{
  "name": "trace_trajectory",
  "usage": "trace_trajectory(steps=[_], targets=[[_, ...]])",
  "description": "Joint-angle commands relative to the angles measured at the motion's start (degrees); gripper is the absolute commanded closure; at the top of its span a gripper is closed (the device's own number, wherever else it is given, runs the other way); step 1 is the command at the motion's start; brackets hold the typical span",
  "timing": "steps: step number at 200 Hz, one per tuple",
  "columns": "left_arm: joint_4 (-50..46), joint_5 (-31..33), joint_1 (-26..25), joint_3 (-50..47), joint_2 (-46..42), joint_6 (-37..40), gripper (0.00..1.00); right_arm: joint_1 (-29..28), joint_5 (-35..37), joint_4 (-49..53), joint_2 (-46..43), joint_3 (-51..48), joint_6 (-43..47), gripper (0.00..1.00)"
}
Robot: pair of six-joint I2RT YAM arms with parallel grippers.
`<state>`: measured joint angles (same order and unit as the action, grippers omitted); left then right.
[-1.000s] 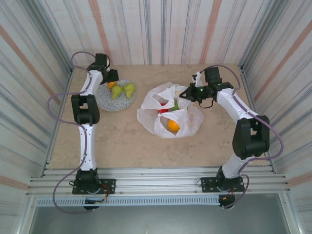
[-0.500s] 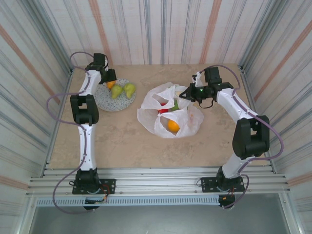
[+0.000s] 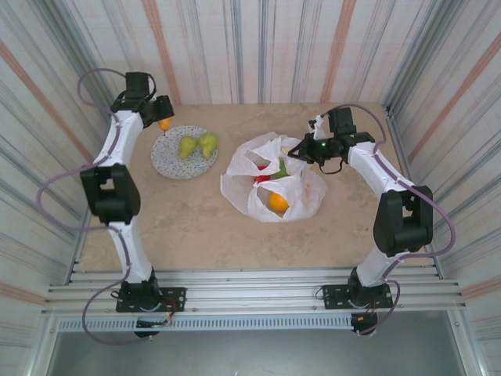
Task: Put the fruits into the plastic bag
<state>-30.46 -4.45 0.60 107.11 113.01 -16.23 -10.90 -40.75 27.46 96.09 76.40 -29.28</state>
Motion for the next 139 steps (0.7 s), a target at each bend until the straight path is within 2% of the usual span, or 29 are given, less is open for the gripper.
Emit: trace_trajectory(steps=[1, 26, 64, 86, 112, 139], targets=[[10.4, -6.6, -1.1, -12.1, -11.7, -7.3, 0.42, 0.0, 0.0, 0.8, -1.5, 1.2, 1.1, 1.0], [17.5, -10.4, -4.5, -26.4, -23.1, -11.3, 0.42, 0.2, 0.1, 0.7, -1.3, 1.7, 1.1, 1.0], [17.1, -10.7, -12.0, -39.4, -37.7, -10.7, 0.42, 0.3, -0.1, 0.8, -1.1, 1.9, 1.2, 1.0], [17.8, -11.9, -18.2, -46.0, -44.1, -10.3, 0.42, 0.5, -0.1, 0.8, -1.1, 1.7, 1.3, 1.0], [21.6, -12.8, -27.3, -51.3, -45.0, -8.0, 0.41, 0.6, -0.2, 0.3, -0.8, 1.6, 1.1, 1.0], [22.8, -12.0, -35.2, -49.2, -38.9, -2.3, 0.41, -0.2, -0.2, -0.6, -0.6, 1.1, 0.3, 1.0]])
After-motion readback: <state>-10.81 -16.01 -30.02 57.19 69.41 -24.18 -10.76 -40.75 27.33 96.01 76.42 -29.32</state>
